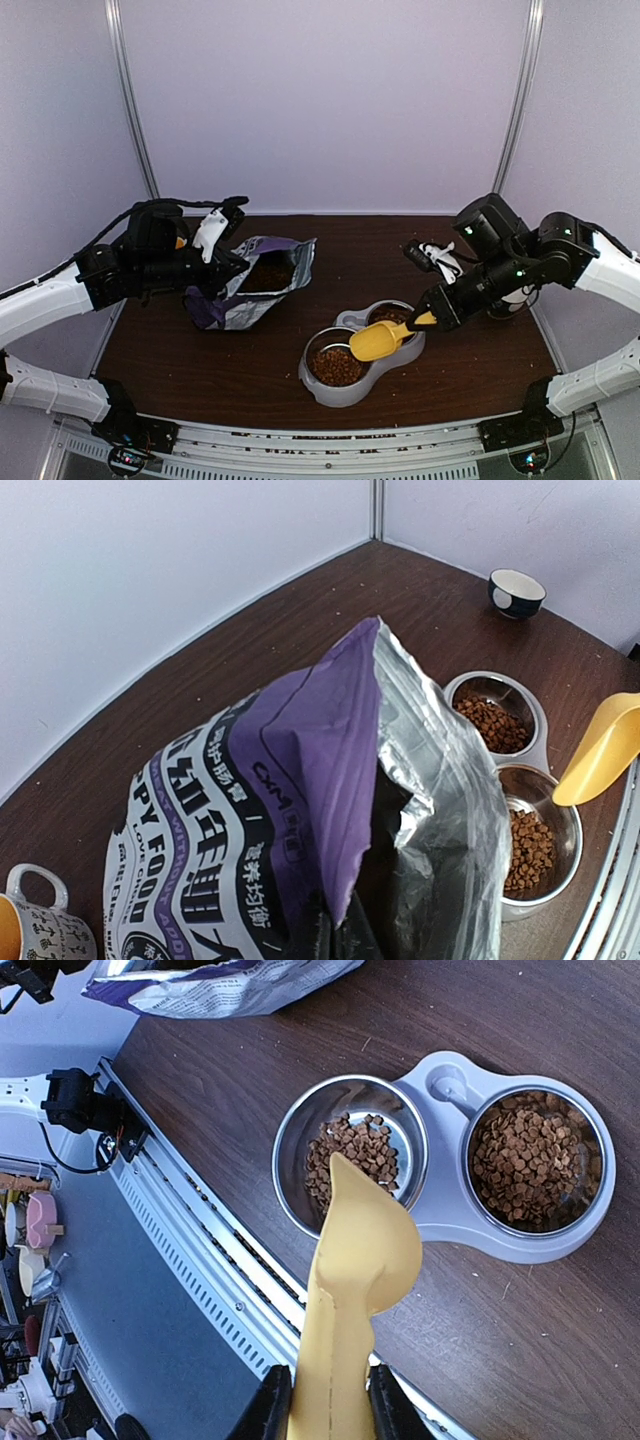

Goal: Serve the pet food
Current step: Place the pet food bowl, then collect the pet food from the pet food bag.

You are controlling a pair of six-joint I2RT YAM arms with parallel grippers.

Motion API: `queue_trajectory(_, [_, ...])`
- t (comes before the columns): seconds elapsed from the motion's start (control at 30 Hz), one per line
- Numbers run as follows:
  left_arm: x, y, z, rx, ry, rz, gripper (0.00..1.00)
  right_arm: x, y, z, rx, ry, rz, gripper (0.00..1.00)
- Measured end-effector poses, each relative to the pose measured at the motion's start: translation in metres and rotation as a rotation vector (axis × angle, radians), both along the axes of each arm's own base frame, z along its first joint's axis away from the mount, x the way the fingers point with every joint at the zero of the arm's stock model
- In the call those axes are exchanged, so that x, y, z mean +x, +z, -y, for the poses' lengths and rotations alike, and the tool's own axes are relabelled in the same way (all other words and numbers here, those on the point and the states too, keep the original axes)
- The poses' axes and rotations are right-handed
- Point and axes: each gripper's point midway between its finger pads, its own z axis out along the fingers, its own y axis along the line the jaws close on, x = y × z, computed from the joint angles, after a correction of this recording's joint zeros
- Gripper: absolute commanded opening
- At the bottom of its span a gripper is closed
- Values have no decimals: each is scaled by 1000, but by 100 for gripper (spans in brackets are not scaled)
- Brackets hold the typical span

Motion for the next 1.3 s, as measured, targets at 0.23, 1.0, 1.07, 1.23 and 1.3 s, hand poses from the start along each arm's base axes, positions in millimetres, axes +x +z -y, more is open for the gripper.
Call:
queue_trajectory(0.23, [-10, 0, 9, 3, -66, 3, 0, -2, 36, -10, 162, 26, 69, 0])
queue_trajectory(1.0, [-59, -1, 21, 22, -258, 70, 0, 16, 97, -83, 276, 83, 213, 0])
queue_trajectory(1.07, [-59, -1, 21, 23, -258, 71, 0, 23, 87, -94, 189, 60, 234, 0])
queue_trajectory(1.23, [-58, -3, 23, 26, -259, 69, 0, 55, 56, -116, -42, -43, 305, 0])
queue_trajectory(1.3, [-56, -4, 25, 24, -258, 71, 0, 66, 47, -132, -101, -67, 330, 0])
